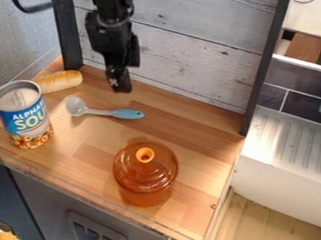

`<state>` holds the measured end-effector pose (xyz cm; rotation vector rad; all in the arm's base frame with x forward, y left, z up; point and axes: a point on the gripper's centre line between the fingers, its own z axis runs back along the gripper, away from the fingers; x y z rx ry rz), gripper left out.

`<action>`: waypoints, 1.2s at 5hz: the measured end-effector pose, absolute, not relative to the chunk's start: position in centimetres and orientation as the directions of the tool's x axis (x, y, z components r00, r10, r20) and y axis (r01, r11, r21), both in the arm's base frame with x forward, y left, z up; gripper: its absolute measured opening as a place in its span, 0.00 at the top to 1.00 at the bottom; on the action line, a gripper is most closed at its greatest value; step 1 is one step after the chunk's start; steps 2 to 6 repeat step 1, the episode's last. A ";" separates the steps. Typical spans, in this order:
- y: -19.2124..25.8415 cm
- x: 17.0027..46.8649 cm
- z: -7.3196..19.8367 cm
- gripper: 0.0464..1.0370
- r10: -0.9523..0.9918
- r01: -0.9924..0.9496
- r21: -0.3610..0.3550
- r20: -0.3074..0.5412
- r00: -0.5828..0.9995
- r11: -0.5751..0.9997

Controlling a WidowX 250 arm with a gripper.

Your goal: Move the silver spoon to the left next to the packaging and the bread

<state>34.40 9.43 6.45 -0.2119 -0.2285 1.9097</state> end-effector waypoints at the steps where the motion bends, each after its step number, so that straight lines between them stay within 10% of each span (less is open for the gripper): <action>1: 9.3 34.4 6.7 0.04 0.940 -0.904 -0.266 -0.037 -0.338 -0.335; 6: 9.3 34.4 6.7 0.04 0.940 -0.904 -0.266 -0.037 -0.338 -0.335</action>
